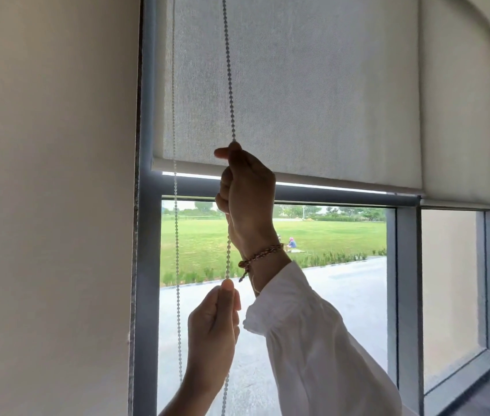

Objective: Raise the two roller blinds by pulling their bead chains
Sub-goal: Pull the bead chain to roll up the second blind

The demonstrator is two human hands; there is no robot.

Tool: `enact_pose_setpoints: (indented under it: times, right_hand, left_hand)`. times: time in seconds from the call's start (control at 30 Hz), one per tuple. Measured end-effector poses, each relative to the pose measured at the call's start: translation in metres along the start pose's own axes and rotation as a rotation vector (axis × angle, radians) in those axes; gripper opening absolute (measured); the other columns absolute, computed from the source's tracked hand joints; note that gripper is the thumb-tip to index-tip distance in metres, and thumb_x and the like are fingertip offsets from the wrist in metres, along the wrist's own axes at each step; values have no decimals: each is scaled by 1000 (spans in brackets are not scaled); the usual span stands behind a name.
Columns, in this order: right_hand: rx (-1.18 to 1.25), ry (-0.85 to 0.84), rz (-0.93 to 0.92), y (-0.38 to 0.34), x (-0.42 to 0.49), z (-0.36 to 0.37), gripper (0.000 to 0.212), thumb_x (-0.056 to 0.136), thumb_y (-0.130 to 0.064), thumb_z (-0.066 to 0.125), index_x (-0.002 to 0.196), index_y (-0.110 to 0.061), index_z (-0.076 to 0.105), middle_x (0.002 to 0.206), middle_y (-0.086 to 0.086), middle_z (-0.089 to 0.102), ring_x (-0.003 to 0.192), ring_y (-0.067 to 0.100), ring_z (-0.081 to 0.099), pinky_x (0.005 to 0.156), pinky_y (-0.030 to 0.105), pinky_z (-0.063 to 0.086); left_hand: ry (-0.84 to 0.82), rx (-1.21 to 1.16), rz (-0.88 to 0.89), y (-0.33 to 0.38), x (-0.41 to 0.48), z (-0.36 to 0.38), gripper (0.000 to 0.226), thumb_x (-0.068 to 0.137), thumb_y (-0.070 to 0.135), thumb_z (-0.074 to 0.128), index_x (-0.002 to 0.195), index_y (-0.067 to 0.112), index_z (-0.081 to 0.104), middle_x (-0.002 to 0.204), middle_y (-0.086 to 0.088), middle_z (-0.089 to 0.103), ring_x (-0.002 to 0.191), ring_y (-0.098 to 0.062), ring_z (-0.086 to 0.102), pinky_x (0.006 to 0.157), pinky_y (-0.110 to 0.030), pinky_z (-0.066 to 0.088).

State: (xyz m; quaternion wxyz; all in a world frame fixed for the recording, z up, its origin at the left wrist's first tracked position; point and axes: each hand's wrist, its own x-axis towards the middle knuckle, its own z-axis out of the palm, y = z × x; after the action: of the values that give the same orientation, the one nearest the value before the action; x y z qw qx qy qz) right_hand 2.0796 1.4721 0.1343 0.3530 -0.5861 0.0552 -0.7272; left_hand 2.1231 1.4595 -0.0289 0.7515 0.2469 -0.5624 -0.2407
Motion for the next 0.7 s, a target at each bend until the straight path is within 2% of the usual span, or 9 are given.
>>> enact_pose_setpoints:
  times: [0.2,0.27,0.33,0.4,0.47,0.53,0.6,0.63,0.7]
  right_hand:
    - [51,-12,17,-7,3,-7,27,98,-17,43,81,-12,63,33,-14,32,29,0,22,33,10,19]
    - [62,-45,-9,-12,3,-11,26,98,-18,43,83,-13,64,34,-14,33,30,0,23,33,10,20]
    - [71,-62,-10,-14,2,-15,26,98,-18,43,85,-13,65,34,-14,34,31,0,23,33,10,20]
    - [78,-55,6,-14,1,-19,25,97,-17,43,87,-12,65,34,-14,35,31,-1,24,33,11,20]
    - [80,-27,30,-11,-1,-22,25,97,-17,44,87,-13,66,35,-14,36,31,0,24,32,11,20]
    - [71,23,56,-5,-3,-26,25,96,-18,46,85,-15,68,37,-13,37,32,1,23,33,11,19]
    - [61,85,75,1,-4,-33,25,95,-17,47,83,-15,69,39,-12,37,32,2,22,33,12,18]
    - [59,120,81,4,-5,-37,25,95,-16,48,82,-16,69,39,-12,37,32,2,22,33,12,18]
    - [47,188,89,8,-5,-45,24,94,-16,49,80,-15,68,38,-12,39,31,2,23,32,12,18]
  left_hand:
    - [109,142,139,-7,16,-5,40,91,47,38,64,29,62,47,10,48,48,-10,41,53,-35,33]
    - [228,300,345,-2,28,-12,35,93,45,32,78,34,62,73,16,62,75,-7,57,71,-41,45]
    - [299,524,491,2,43,-16,34,94,42,35,106,21,59,108,-3,61,107,-19,53,90,-49,44]
    - [295,637,346,5,58,-12,56,85,44,53,133,20,37,139,-14,40,128,-31,37,105,-56,33]
    - [193,661,168,3,69,-4,92,72,43,69,142,19,14,152,-17,20,138,-35,20,110,-53,19]
    - [107,654,36,-2,76,6,103,70,36,75,143,13,7,152,-20,18,138,-35,20,111,-49,18]
    - [90,555,-111,-5,82,12,89,75,24,74,140,12,15,144,-21,35,127,-34,41,104,-47,38]
    - [90,470,-191,-5,84,12,74,78,20,71,136,12,26,132,-18,50,110,-27,56,88,-41,51]
    - [63,258,-333,-6,86,13,37,86,17,61,120,11,47,92,-5,66,65,-8,65,50,-21,52]
